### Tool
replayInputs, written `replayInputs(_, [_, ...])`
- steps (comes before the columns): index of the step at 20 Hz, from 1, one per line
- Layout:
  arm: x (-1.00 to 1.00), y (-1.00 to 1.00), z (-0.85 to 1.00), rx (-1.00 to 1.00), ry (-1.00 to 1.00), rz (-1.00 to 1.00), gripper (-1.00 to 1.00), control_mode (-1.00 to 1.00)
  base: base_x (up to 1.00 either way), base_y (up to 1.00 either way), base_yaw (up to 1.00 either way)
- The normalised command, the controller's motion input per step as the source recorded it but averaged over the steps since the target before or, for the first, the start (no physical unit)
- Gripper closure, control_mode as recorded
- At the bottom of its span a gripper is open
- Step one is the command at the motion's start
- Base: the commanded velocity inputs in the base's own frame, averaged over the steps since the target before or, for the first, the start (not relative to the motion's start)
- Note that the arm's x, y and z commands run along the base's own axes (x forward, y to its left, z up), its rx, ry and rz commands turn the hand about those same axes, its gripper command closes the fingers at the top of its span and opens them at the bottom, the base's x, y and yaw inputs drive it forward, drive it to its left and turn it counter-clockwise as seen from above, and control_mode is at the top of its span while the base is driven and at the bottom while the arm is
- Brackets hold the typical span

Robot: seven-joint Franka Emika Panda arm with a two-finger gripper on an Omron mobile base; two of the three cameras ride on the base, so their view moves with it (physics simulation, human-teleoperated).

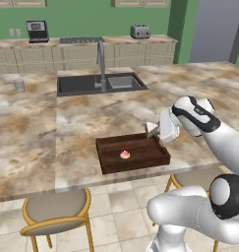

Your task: Take the cake and cupcake from the fridge and place them on the empty tray on the dining counter.

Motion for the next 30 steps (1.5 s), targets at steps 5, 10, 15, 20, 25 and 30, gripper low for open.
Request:
replayInputs(5, [0.29,0.0,-0.55,-0.03,0.02,-0.03,1.0,-1.0,0.0,0.0,0.0])
replayInputs(10, [0.2,0.13,-0.44,-0.01,0.05,-0.06,1.0,-1.0,0.0,0.0,0.0])
replayInputs(15, [0.08,0.14,-0.27,0.0,0.09,-0.07,1.0,-1.0,0.0,0.0,0.0])
replayInputs(20, [0.1,0.0,-0.31,0.0,0.02,-0.05,1.0,-1.0,0.0,0.0,0.0])
replayInputs(25, [0.2,0.0,-0.38,0.0,0.0,-0.02,1.0,-1.0,0.0,0.0,0.0])
replayInputs(30, [0.31,0.0,-0.38,0.0,0.0,-0.01,1.0,-1.0,0.0,0.0,0.0])
